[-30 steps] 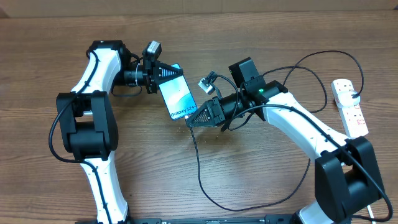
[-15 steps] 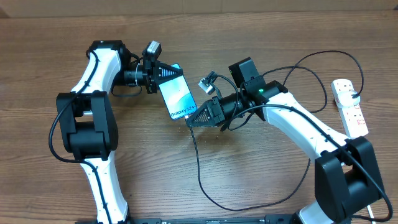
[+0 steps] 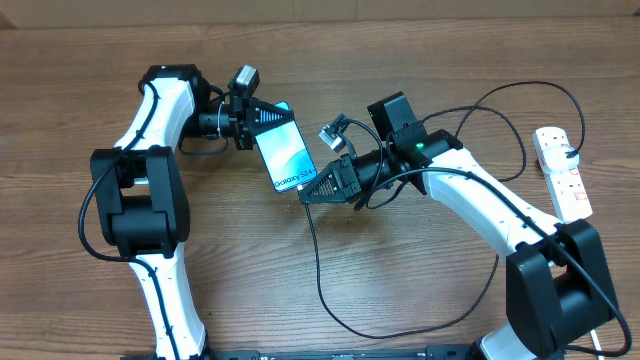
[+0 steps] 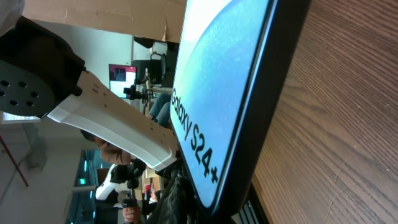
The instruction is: Plug charger to phone and switch on socket
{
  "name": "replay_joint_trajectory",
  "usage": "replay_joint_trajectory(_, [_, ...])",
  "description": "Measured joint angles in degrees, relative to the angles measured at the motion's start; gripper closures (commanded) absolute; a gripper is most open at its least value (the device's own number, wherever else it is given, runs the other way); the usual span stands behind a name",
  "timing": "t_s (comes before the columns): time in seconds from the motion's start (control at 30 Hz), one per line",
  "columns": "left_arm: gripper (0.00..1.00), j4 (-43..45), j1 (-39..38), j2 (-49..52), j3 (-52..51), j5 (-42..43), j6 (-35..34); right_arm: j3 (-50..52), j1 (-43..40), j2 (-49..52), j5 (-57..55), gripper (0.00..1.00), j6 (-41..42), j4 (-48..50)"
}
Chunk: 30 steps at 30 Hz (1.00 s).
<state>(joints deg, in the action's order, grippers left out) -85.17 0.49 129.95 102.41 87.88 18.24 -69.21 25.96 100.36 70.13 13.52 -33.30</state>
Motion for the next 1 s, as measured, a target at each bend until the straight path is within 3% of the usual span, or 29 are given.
replay_joint_trajectory(1.0, [0.96,0.31,0.31,0.00,0.00,-0.09,0.46,0.00,1.75,0.00,-2.62,0.96,7.67,3.02])
